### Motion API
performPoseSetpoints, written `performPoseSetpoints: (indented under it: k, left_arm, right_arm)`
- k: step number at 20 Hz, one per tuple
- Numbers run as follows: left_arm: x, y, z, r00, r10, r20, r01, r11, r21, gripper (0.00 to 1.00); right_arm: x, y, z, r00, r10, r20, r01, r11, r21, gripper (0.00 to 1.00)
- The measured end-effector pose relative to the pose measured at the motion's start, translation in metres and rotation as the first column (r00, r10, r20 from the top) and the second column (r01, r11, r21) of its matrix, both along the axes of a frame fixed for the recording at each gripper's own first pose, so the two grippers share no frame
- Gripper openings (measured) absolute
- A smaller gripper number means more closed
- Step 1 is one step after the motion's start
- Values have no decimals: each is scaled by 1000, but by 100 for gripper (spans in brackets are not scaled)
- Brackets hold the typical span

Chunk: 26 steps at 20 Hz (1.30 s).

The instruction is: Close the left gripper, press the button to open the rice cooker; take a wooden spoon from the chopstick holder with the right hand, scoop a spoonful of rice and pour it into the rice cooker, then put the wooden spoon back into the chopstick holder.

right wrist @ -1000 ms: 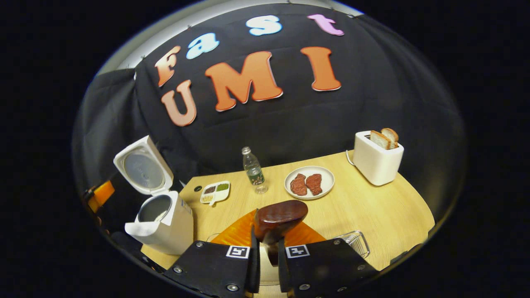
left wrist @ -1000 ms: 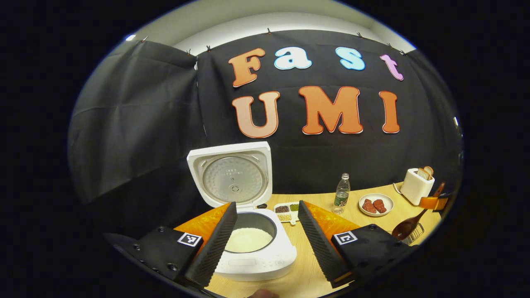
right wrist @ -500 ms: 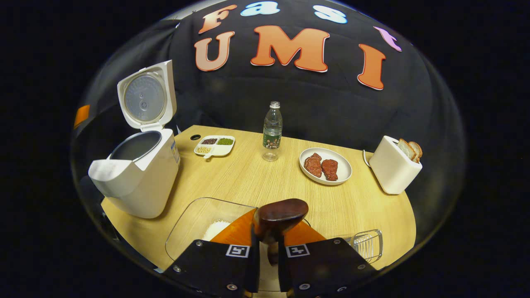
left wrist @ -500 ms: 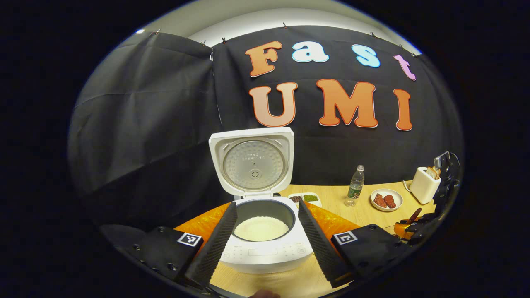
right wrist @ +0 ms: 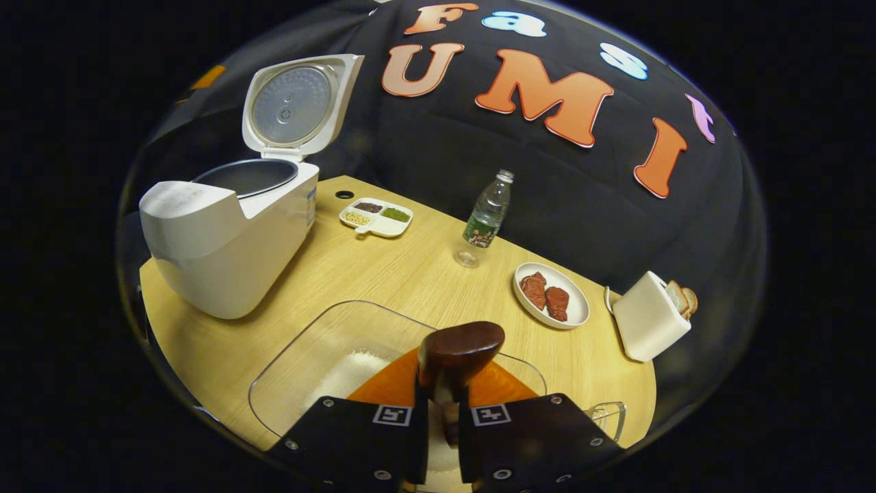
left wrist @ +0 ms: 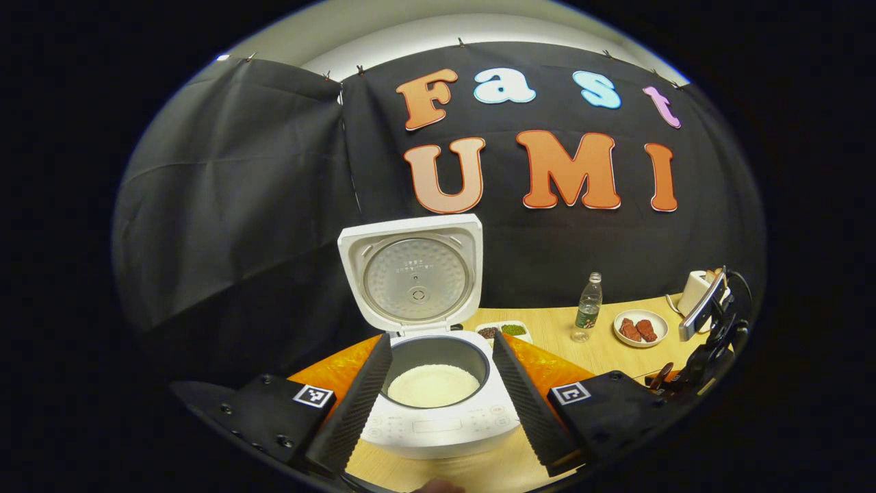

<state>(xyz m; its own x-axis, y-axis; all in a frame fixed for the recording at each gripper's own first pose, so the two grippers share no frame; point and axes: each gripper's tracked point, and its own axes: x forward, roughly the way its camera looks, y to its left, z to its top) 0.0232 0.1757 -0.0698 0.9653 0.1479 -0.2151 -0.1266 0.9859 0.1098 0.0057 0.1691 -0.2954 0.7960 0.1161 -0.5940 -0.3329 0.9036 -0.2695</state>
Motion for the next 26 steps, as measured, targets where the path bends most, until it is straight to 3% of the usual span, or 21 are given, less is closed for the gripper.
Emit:
performPoseSetpoints:
  k: [1, 4, 8, 10, 11, 12, 17, 18, 21, 22, 24, 26]
  left_arm:
    - [0, 0, 0, 1000, -1, 2, 1, 1000, 0, 100]
    - [-1, 0, -2, 1000, 1, -5, -1, 1000, -3, 96]
    - [-6, 10, -6, 1000, 21, -18, -21, 1000, -1, 100]
    - [-10, 17, -6, 999, 33, -20, -33, 999, 3, 96]
    - [-12, 20, -7, 999, 38, -20, -38, 999, 5, 100]
    - [-14, 23, -6, 999, 43, -21, -43, 999, 8, 96]
    - [-19, 35, -12, 998, 58, -33, -58, 998, 16, 96]
    - [-18, 35, -10, 998, 56, -34, -56, 998, 19, 100]
    - [-16, 33, -7, 999, 43, -28, -42, 999, 32, 100]
    - [-16, 31, -5, 999, 37, -26, -36, 999, 35, 96]
    - [-17, 28, -6, 999, 27, -22, -26, 999, 40, 100]
    - [-14, 22, -6, 1000, 18, -24, -17, 999, 36, 96]
  right_arm:
    - [-1, 2, 1, 1000, 0, -5, 0, 1000, 12, 18]
    - [-1, 14, 1, 999, -22, -49, 29, 991, 133, 14]
    - [-4, 39, -3, 979, -71, -191, 141, 912, 385, 18]
    - [-8, 49, -7, 959, -77, -272, 204, 855, 477, 18]
    - [-6, 49, -7, 952, -87, -293, 232, 830, 507, 18]
    - [-6, 48, -10, 943, -94, -320, 259, 811, 525, 17]
    - [0, 40, -19, 885, -114, -452, 407, 661, 630, 17]
    - [-1, 37, -21, 872, -113, -476, 430, 640, 637, 18]
    - [-2, 26, -25, 829, -114, -547, 515, 537, 668, 17]
    - [-2, 21, -24, 820, -117, -561, 536, 500, 680, 18]
    - [0, 9, -19, 806, -124, -579, 571, 419, 706, 17]
    - [3, -6, -15, 796, -144, -588, 597, 350, 722, 18]
